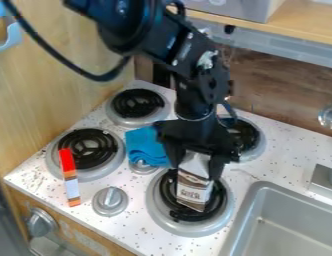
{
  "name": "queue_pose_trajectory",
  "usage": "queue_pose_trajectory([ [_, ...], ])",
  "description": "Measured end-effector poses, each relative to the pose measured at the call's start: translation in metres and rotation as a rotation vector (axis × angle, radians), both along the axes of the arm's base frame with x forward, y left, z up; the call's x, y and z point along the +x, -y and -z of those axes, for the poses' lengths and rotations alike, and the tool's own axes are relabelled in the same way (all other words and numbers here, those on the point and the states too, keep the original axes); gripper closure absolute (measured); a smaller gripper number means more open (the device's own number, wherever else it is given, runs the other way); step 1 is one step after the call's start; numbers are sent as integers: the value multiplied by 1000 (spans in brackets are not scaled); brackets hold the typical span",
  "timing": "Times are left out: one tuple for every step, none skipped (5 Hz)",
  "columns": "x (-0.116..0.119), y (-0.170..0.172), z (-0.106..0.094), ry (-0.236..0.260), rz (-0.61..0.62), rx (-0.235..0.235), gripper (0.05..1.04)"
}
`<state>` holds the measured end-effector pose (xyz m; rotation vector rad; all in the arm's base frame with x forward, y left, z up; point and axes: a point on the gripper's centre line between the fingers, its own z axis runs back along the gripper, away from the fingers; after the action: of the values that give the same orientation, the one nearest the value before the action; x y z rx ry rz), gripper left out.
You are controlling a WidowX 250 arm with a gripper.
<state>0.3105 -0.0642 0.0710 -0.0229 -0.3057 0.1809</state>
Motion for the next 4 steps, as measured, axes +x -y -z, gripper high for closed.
queue_pose_trajectory([
  [-22,-5,2,-21,-6,-3,255],
  [-28,-22,5,-37,-71,15,255],
  [-31,-43,3,-25,-124,16,255],
  [-34,-59,11,-25,-148,23,255],
])
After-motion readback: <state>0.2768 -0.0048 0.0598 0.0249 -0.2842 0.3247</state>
